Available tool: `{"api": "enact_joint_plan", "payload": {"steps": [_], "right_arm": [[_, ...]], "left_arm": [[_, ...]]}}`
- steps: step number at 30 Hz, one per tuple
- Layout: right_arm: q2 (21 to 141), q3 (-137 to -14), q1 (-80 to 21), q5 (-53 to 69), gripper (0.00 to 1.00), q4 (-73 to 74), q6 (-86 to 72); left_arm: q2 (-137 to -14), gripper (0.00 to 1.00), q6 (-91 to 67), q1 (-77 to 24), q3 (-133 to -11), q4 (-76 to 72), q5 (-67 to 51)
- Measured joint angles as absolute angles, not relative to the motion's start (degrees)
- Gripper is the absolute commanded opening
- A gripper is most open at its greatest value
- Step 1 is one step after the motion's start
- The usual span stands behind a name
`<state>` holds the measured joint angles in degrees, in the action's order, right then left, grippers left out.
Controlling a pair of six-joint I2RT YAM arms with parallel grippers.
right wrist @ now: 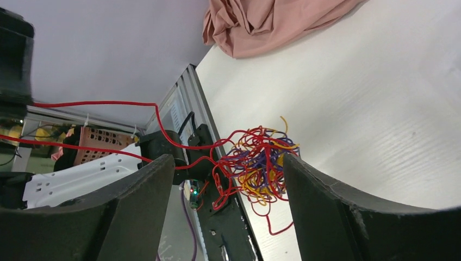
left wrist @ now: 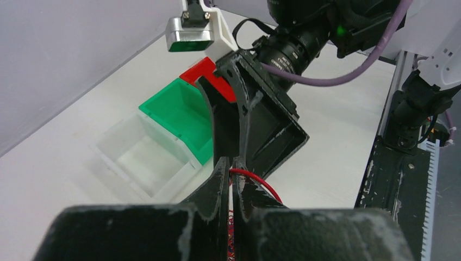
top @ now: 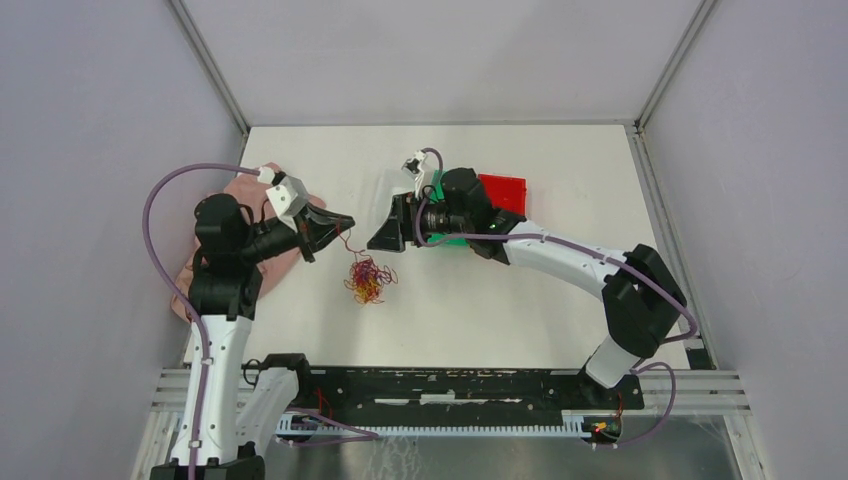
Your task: Untangle the cables
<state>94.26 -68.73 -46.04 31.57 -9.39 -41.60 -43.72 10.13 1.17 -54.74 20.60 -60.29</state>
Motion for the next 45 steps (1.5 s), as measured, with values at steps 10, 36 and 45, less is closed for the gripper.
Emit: {"api": "enact_joint_plan", "payload": {"steps": [10,36,45], "right_arm": [[96.3,-70.7,-52.3,26.1,0.86,-9.3,-38.5],[108.1,-69.5,-61.0,-9.1,0.84,-7.3,-32.5],[109.7,-65.3,-61.0,-12.1,0.83,-8.2,-33.2]], "left_arm": [[-44.7,0.03,6.9,0.8,-57.0,19.6,-60.8],[-48.3,0.03,-7.6,0.2,-69.3,7.8,-64.6],[-51.6,0.03,-8.8,0.2,-78.6,2.6,-62.8]]}}
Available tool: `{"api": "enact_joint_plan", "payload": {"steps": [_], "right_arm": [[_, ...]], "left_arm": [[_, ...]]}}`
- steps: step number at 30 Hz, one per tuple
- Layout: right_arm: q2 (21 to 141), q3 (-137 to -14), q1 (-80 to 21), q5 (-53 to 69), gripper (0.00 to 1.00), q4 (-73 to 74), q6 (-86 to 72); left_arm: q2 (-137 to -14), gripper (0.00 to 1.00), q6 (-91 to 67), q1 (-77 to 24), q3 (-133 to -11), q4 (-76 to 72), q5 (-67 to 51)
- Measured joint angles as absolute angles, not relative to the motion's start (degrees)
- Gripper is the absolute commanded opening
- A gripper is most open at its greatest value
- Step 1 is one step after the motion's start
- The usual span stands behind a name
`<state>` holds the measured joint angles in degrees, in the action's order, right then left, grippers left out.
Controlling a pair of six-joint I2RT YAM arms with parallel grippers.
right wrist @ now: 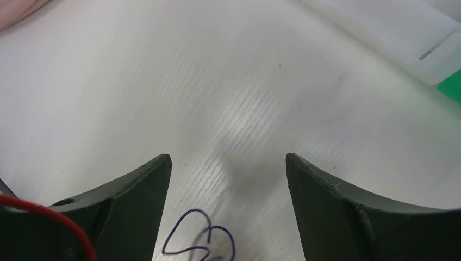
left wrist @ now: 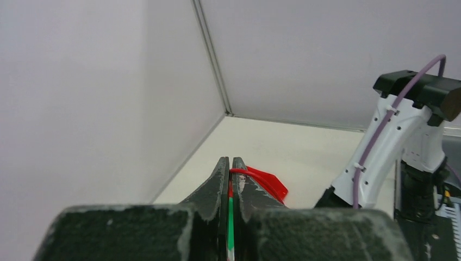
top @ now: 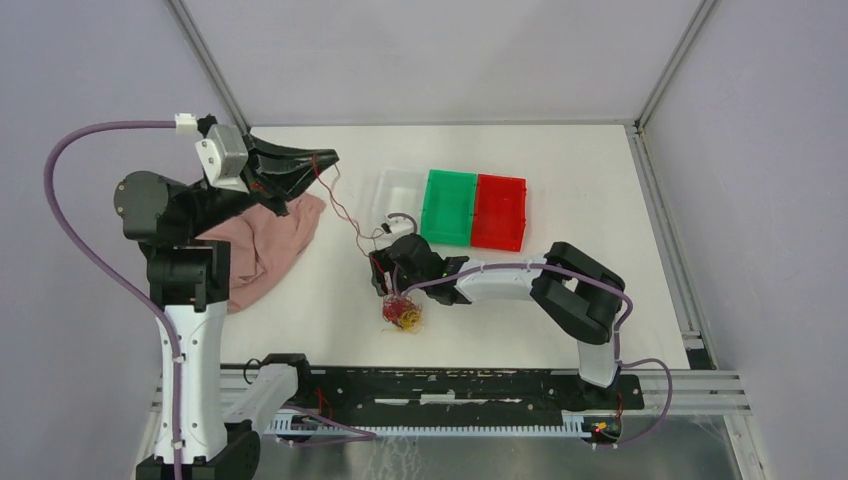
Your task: Untangle the cables
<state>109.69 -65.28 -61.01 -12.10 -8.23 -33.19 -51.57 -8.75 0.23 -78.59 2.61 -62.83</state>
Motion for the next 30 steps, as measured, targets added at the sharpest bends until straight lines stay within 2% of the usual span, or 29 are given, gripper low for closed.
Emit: {"api": "enact_joint_plan", "payload": {"steps": [8,19,24,30], "right_arm": [[109.7,-61.2,-61.0,-12.9,0.83,-10.8,-34.2],[108.9,-58.6,-60.3,-14.1,0.84,-12.6,-34.4],[99.6,-52.5,-59.4,-11.4,0.83,-14.1,-30.2],[82.8,-48.4,-59.2,1.0,0.84,-22.7,-23.8]], "left_arm": [[-55.5,0.03,-8.7,0.2,-88.8,-2.4,-57.9],[-59.3,0.03,-8.5,0.2,-95.9,-5.8,-52.2],[-56.8,0.03,-7.3,0.2,-91.2,-5.8,-51.9],[-53.9,0.03,-6.5,0.2,-84.8,-5.7,-52.1]]}}
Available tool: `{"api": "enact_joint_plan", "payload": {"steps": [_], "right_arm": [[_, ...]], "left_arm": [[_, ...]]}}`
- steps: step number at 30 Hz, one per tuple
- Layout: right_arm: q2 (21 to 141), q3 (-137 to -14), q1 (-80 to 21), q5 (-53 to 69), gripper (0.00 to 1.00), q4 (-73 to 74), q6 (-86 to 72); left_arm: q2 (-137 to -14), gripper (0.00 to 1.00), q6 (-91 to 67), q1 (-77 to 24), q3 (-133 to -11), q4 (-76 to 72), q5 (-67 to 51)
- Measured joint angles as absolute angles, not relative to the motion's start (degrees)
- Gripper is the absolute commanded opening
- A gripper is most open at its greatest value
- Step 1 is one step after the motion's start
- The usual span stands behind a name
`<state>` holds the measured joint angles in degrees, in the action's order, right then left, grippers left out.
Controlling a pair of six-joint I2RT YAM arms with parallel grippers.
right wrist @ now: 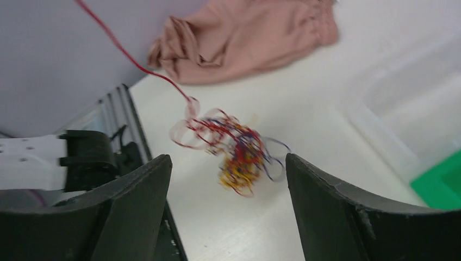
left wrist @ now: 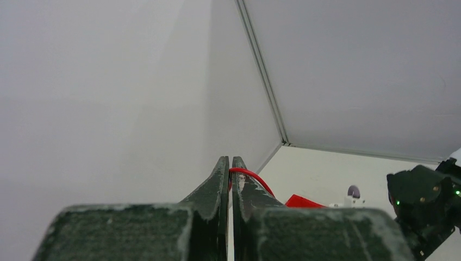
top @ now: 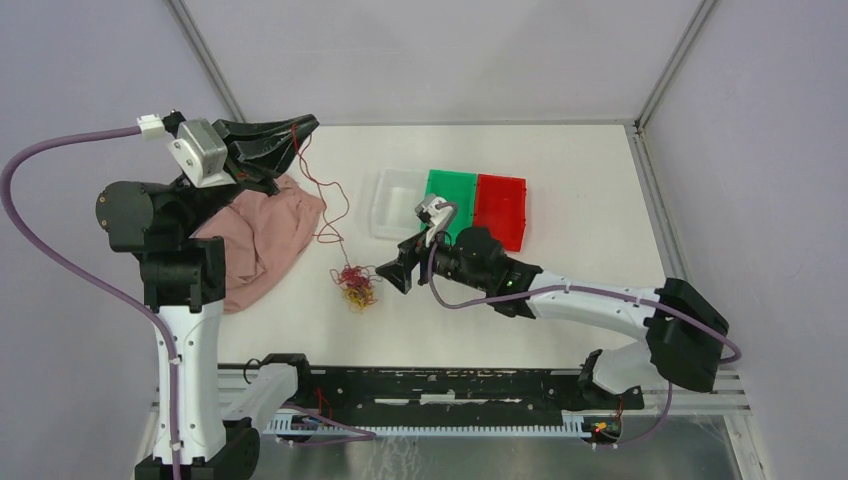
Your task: Untangle the cables
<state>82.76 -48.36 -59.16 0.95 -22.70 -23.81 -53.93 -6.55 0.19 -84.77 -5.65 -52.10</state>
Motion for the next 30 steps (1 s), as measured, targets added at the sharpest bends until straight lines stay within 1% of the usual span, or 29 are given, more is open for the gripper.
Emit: {"api": "enact_joint_plan", "payload": {"steps": [4,10,14,20,22,27,30], "right_arm": [[80.1,-52.1,-59.3,8.3,0.84,-25.6,-22.2],[84.6,-59.1,-59.3,13.8,0.83,-26.7,-22.2],[89.6,-62.8,-59.6,15.1,0.78,-27.4,-23.4],[96.0,-64.8,-59.8,14.6,0.64,-27.9,-26.3],[98.1,-65.0,-59.8,14.3,0.62,-28.0,-27.5],[102.6,-66.1,-59.9,13.8,0.62,-28.3,-30.5],[104.9,-67.1,-59.9,13.9,0.66,-28.3,-31.9]], "left_arm": [[-53.8,0.03,-6.5,0.2,-83.5,-5.7,-52.5],[-54.2,0.03,-6.6,0.2,-83.4,-5.7,-52.6],[-54.3,0.03,-6.6,0.2,-83.4,-5.7,-52.8],[-54.4,0.03,-7.1,0.2,-83.4,-5.9,-53.1],[-54.4,0.03,-7.6,0.2,-83.4,-6.1,-53.1],[-54.8,0.03,-8.8,0.2,-84.0,-6.6,-53.3],[-55.0,0.03,-9.9,0.2,-84.5,-6.9,-53.7]]}}
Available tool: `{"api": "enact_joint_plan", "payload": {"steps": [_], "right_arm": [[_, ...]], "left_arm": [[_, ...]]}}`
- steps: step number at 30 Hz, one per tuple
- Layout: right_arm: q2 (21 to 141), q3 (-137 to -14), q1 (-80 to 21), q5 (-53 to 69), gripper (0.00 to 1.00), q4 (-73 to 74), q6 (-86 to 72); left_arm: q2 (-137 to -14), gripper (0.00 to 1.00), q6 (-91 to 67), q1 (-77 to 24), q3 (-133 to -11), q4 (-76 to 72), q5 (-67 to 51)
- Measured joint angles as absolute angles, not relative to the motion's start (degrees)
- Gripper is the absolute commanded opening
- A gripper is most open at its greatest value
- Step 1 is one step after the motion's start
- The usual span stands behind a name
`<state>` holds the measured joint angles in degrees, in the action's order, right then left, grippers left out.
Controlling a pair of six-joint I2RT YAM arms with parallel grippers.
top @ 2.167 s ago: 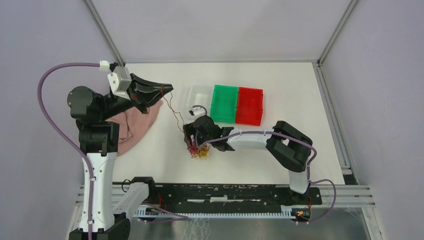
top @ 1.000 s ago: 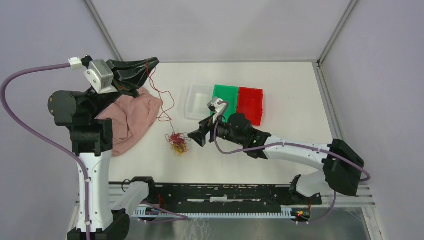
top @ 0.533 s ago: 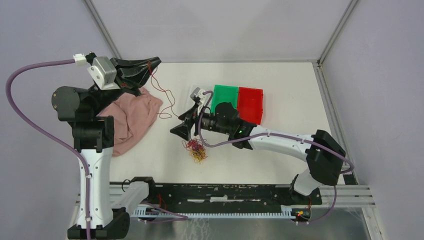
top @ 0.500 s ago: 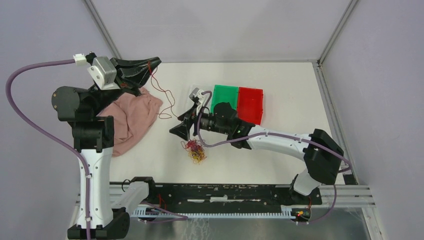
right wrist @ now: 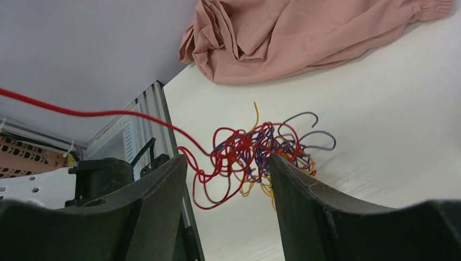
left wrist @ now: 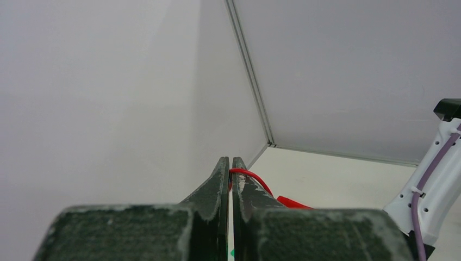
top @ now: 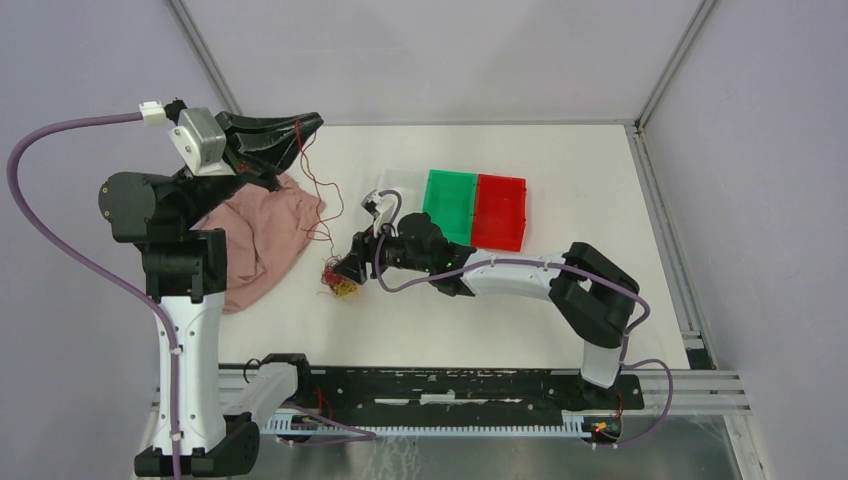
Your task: Untangle the cables
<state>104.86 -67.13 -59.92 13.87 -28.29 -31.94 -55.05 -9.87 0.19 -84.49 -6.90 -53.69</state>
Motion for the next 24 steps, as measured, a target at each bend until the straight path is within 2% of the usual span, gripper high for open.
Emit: {"api": "enact_joint_plan", "payload": {"steps": [4,12,17,24], "right_arm": [[106.8,-68.6,-60.1,13.8,0.68,-28.9,-33.3],[106.8,-69.4,-60.9,12.2,0.67,-29.7,-33.3],[105.4,-69.4,-62.0,8.5,0.6,-27.7,-30.1],[103.5,-69.4,-62.9,7.0,0.44,-26.9,-28.0]], "left_arm": [[-55.1,0.03,-10.5,0.2,-85.2,-7.5,-54.2],[-55.0,0.03,-10.5,0.2,-85.4,-7.6,-54.5],[-55.0,0.03,-11.2,0.2,-85.4,-7.6,-54.6],[-55.4,0.03,-12.6,0.2,-85.6,-7.6,-55.6]]}}
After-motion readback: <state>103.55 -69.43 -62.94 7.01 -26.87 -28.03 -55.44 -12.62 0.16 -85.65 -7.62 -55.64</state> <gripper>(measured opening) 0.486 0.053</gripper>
